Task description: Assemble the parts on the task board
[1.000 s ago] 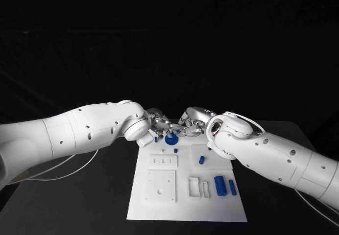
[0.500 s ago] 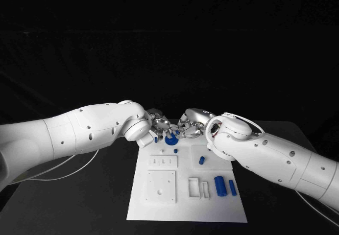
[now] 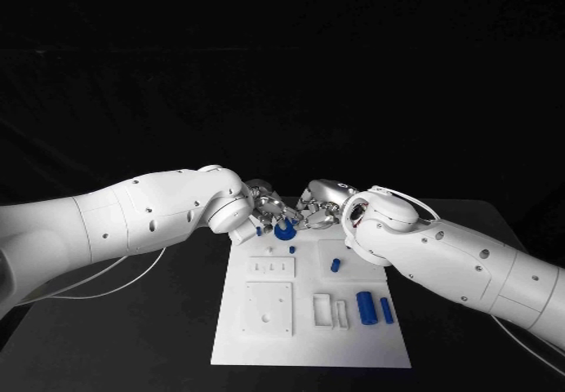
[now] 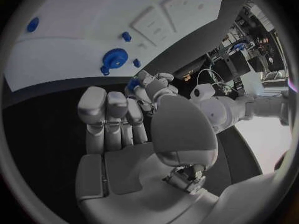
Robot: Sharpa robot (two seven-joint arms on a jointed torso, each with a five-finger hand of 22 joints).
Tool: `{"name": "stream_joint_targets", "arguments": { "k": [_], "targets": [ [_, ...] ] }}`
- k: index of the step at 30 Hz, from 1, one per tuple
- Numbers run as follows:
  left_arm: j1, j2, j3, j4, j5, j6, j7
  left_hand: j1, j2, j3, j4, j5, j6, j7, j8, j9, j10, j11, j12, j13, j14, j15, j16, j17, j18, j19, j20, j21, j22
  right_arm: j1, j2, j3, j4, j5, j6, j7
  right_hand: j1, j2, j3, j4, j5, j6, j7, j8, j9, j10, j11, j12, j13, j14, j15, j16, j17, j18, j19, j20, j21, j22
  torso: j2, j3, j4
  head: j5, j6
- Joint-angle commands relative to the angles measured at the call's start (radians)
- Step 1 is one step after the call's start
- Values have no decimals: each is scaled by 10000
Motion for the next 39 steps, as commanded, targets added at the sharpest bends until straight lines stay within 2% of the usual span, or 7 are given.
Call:
{"name": "stream_joint_targets", "arguments": {
  "k": [1,5,14,21,26,32,39],
  "targets": [
    [21,-12,10,83,45,203,65,49,33,1015,-470,-18,120,-47,136,761,469,-57,-7,-31,31,14,97,52,-75,41,19,-83,49,-1,34,-3,6,-86,220,95,32,-6,-15,38,34,32,-10,22,-12,0,-10,-36,-10,8,-67,-37,16,47,624,-52,-64,303,3,4,9,-24,-28],
    [18,-104,10,162,121,248,50,-517,-319,2141,-489,123,161,-116,107,2413,472,-97,113,-108,35,-16,126,101,-92,83,-3,-179,214,-1,17,-4,-14,-90,243,91,23,-6,-20,45,31,26,-10,22,-13,-15,-11,-60,-28,7,-67,-44,14,52,623,-52,-71,299,4,4,9,-16,-58],
    [13,-155,11,192,331,215,59,-725,-400,2426,-272,247,373,-231,89,3787,483,-127,274,-125,88,-60,184,224,-154,173,-51,-354,426,-2,13,-8,-3,-89,211,127,-1,-13,-44,73,26,12,-8,22,-16,-42,-9,-119,-73,1,-66,-88,-7,66,620,-47,-121,275,-4,11,5,19,9],
    [11,-184,10,229,472,163,33,-832,-396,2479,-195,505,495,-289,91,4373,494,-141,414,-132,137,-80,244,373,-181,226,-74,-433,524,-1,-107,-35,-19,-20,-437,305,-254,-336,-340,349,-142,-738,200,9,-203,-317,88,-493,-332,-23,32,-234,-116,108,589,16,-305,202,-21,10,0,64,-32],
    [7,-286,9,303,496,48,-4,-941,-493,2596,-255,923,594,-319,85,4652,508,-155,529,-161,181,-94,272,469,-189,269,-84,-482,610,-3,-355,-50,66,117,-1167,561,-1,-647,-1677,993,-212,-2106,530,51,-264,-1307,334,-1869,-1588,-406,270,-1078,-800,324,388,278,-1519,-253,-18,11,-3,78,-35],
    [-12,-480,5,427,368,-133,-159,-1075,-552,2707,-381,1134,727,-346,79,4781,518,-157,685,-231,200,-97,308,559,-191,306,-84,-539,704,-89,-1023,-56,522,346,-1514,882,505,-911,-2578,1943,200,-2399,595,23,-274,-1606,392,-1695,-2315,-512,319,-1129,-1008,388,465,346,-1939,-220,-13,20,8,123,-44],
    [-60,-819,-17,694,-108,-75,-745,-1095,-583,2732,-423,1348,758,-347,76,4795,521,-149,740,-236,215,-96,331,596,-185,329,-82,-533,733,-233,-2110,-56,1074,1238,-1244,1789,631,-690,-2648,1614,642,-2363,594,23,-272,-1772,385,-1740,-2662,-572,319,-1171,-1082,392,465,347,-2271,-187,-39,23,-35,183,38]
  ]
}}
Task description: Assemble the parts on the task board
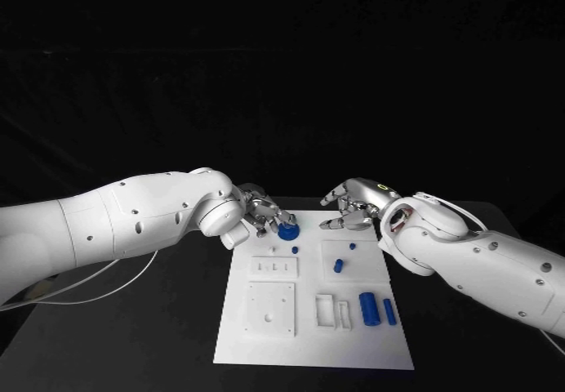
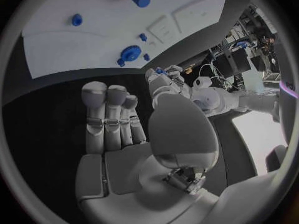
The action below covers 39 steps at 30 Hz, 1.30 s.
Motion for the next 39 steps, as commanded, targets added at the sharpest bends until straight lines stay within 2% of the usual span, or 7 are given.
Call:
{"name": "stream_joint_targets", "arguments": {
  "k": [1,3,6,12,17,28,39],
  "targets": [
    [-24,-108,-17,131,-437,-52,-531,35,108,593,-585,19,604,-501,33,3702,494,-55,12,-12,67,13,61,8,-136,78,25,-29,8,-49,-370,0,177,909,-57,974,37,109,-16,-115,148,53,-13,-34,-14,-113,-8,-53,-113,-82,2,-36,-19,81,427,61,-83,18,-26,9,-28,45,21],
    [-47,-180,-48,188,-643,2,-691,-50,132,667,-669,33,607,-499,31,3723,494,-55,87,-82,73,14,89,64,-123,122,33,-47,119,-68,-614,21,210,1503,-185,1290,25,272,5,-301,234,130,-25,-41,-18,-141,-23,-74,-226,-87,-11,-42,-34,75,441,51,-167,51,-59,22,-32,77,30],
    [-71,-216,-89,230,-890,134,-910,-88,118,739,-792,290,639,-488,20,3652,496,-49,193,-87,99,46,180,174,-114,116,68,-76,153,-84,-834,181,134,2411,-575,1775,166,649,370,-505,-337,495,-76,-44,-9,-146,-72,-140,-343,-75,-43,-95,-70,75,440,26,-311,20,-89,31,-38,50,13],
    [-142,-222,-198,344,-1174,379,-1273,-234,190,777,-978,290,682,-495,23,3537,496,-51,284,-171,101,67,241,217,-97,137,101,-91,271,-74,-929,827,-587,4461,-1621,2589,-202,781,436,-940,283,522,-92,-38,-12,-348,-114,-630,-1092,75,-81,-691,-190,85,433,-16,-1220,-430,-209,51,-79,90,-88],
    [-238,-193,-225,393,-1345,644,-1416,-261,220,765,-973,272,702,-504,33,3550,499,-55,311,-176,106,72,261,238,-96,152,105,-78,301,101,-765,1093,-1272,5338,-1997,2813,-349,912,269,-1176,758,522,-97,-43,-13,-240,-133,-418,-1044,179,-98,-630,68,38,494,-43,-779,-307,-306,52,-64,63,-136],
    [-473,-92,-235,494,-1884,596,-1561,-402,255,731,-1066,433,930,-577,27,3953,500,-87,561,-279,122,88,467,401,-66,228,150,-159,545,302,-334,1197,-1770,5315,-2186,2814,-453,1003,151,-1340,837,553,-102,-40,-12,-287,-126,-386,-1106,192,-85,-747,349,48,460,-24,-651,-193,-403,78,0,75,-345],
    [-747,24,-236,523,-2726,189,-1680,-476,220,781,-1130,642,1033,-612,36,4196,504,-107,710,-302,140,106,594,506,-31,304,199,-144,706,355,-146,1205,-1854,5074,-2152,2575,-472,994,117,-1331,869,554,-104,-40,-12,-296,-125,-390,-1120,195,-85,-770,375,52,455,-23,-683,-189,-387,88,-8,135,-474]
  ]
}}
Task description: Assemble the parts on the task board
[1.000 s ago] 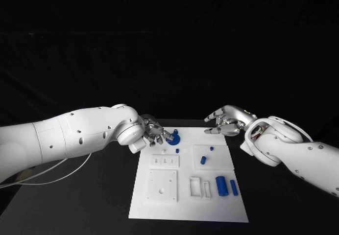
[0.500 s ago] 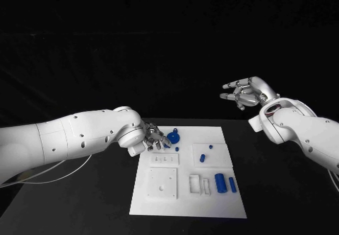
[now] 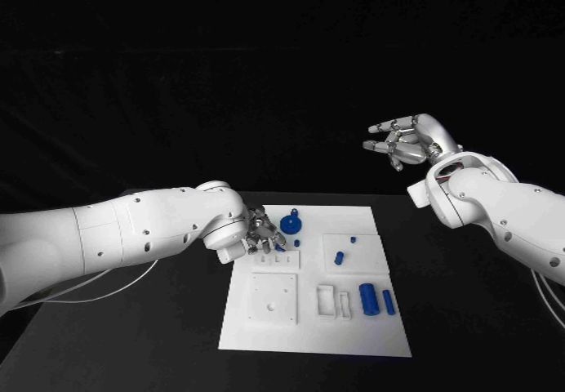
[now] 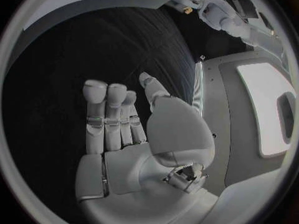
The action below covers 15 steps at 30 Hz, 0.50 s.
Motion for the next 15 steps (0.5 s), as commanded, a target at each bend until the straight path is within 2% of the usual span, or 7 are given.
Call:
{"name": "stream_joint_targets", "arguments": {
  "k": [1,15],
  "targets": [
    [-68,33,3,4,-679,-248,-134,-19,15,741,-795,20,999,-654,56,3667,489,-60,49,-12,54,24,25,20,-30,29,11,-32,12,16,18,8,-5,-104,-62,-46,-99,-6,-58,6,45,64,21,-38,-12,3,19,15,-35,50,20,-77,19,64,451,-20,-14,10,4,8,-4,24,-49],
    [-355,173,3,-204,-1365,-645,-164,-51,-13,746,-798,95,1071,-671,56,3681,489,-65,143,-4,65,38,115,101,-26,55,36,4,137,32,34,9,49,-242,77,-233,-108,3,-114,17,162,56,21,-37,-11,-13,18,-3,-72,62,20,-117,51,68,457,-20,-71,5,1,6,-8,14,-151]
  ]
}}
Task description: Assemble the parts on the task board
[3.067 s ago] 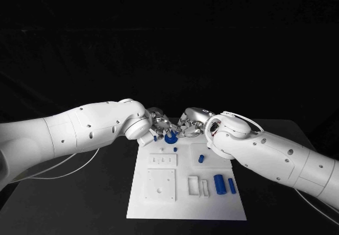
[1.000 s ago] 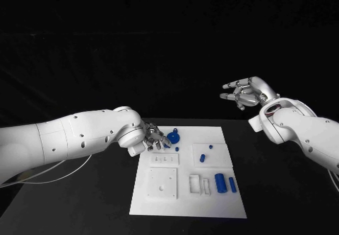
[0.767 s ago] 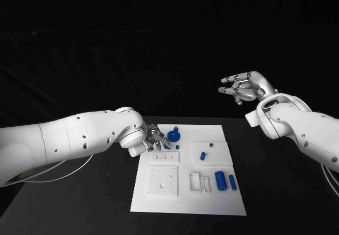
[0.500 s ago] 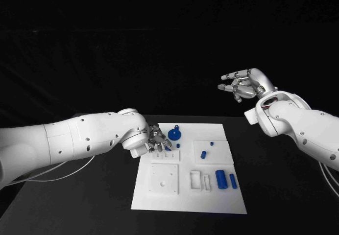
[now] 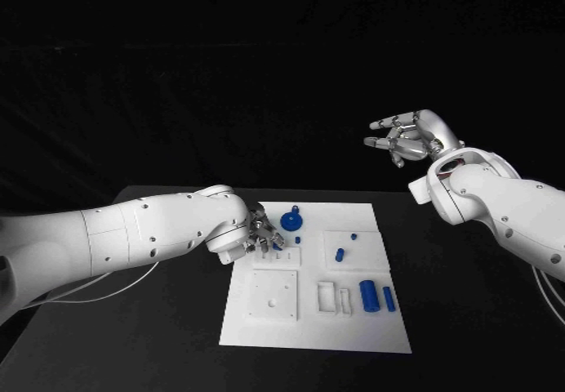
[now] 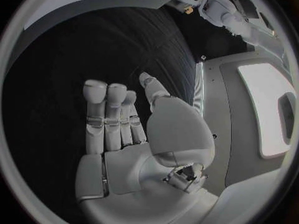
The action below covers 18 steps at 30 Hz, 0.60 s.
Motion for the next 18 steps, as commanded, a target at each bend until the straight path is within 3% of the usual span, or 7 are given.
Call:
{"name": "stream_joint_targets", "arguments": {
  "k": [1,13,15,18],
  "targets": [
    [-55,45,5,-33,-440,-252,-35,64,74,618,-643,44,1044,-698,15,3481,489,-66,52,-4,65,36,69,11,-26,56,36,3,20,7,7,7,43,-165,85,-83,-109,3,-58,15,45,58,22,-36,-12,-15,16,-3,-10,62,20,-40,15,90,457,-20,-42,7,1,-1,-4,-18,-33],
    [-136,84,6,-71,-498,10,-115,48,61,603,-618,53,1119,-722,27,3640,488,-66,65,-31,58,36,94,-7,-27,68,41,-44,115,7,11,7,84,-199,175,-152,-117,10,-90,20,110,54,24,-36,-12,-21,17,-4,-21,68,20,-69,28,96,460,-21,-93,-9,4,-4,8,-35,-128],
    [-144,90,6,-80,-499,12,-126,36,61,601,-603,104,1144,-731,37,3747,488,-69,66,-50,54,30,95,-20,-34,81,34,-57,158,7,15,7,82,-203,186,-159,-117,10,-90,20,110,54,24,-36,-12,-21,17,-4,-21,68,20,-69,28,96,460,-21,-93,-9,1,-7,6,-63,-262],
    [-160,108,6,-98,-500,-8,-128,11,55,636,-605,175,1138,-737,24,3888,487,-66,59,-78,52,23,90,-36,-33,74,28,-118,195,7,20,7,80,-212,201,-173,-116,15,-94,21,139,54,24,-37,-12,-26,14,-7,-28,73,19,-76,32,97,464,-22,-100,-13,1,-3,8,-69,-263]
  ]
}}
